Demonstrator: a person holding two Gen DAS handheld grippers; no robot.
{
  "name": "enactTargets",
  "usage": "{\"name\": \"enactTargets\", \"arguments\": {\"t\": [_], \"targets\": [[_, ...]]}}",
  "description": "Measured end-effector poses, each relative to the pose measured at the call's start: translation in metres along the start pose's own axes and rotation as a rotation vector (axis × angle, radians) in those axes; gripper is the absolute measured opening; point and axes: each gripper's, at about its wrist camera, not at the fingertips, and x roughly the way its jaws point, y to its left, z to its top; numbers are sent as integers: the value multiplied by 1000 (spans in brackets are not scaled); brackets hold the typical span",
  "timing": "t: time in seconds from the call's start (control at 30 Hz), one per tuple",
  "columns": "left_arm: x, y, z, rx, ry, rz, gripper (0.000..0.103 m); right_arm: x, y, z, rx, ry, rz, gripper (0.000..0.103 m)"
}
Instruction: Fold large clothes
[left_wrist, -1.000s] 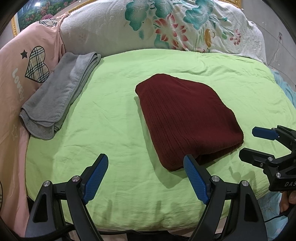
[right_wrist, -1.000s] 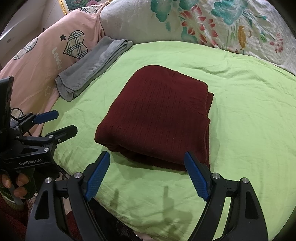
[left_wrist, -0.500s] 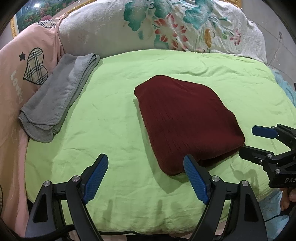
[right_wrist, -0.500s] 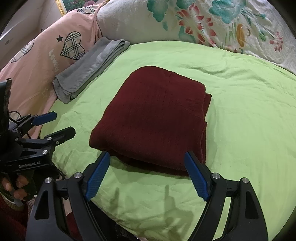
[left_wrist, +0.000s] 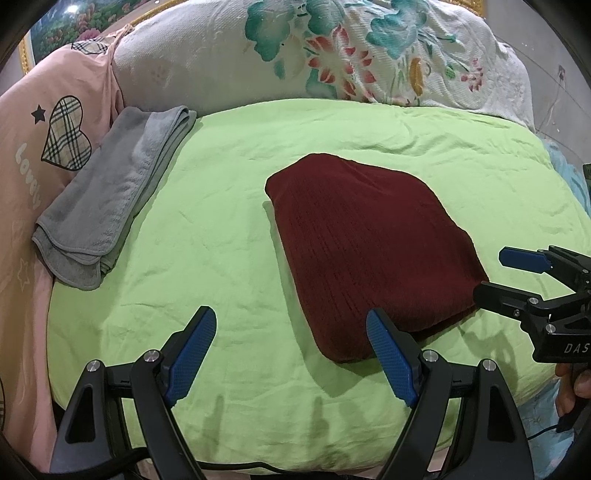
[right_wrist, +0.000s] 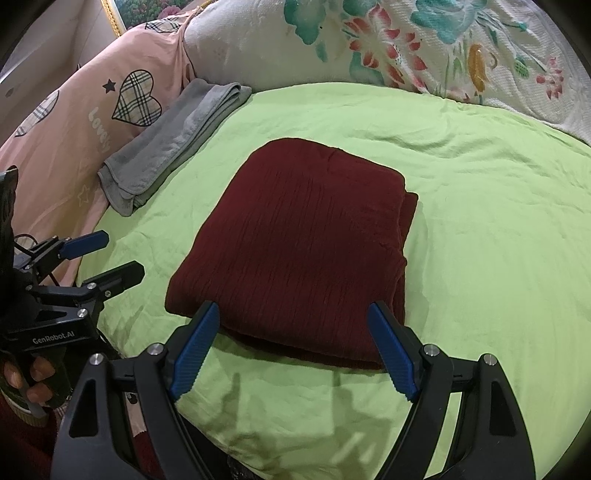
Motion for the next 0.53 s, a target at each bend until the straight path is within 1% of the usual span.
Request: {"name": "enactTargets", "arguments": {"t": [0.53], "targets": [[1,-2,1,0,6,-4,84,0,2,2,3,-4,5,82]]}}
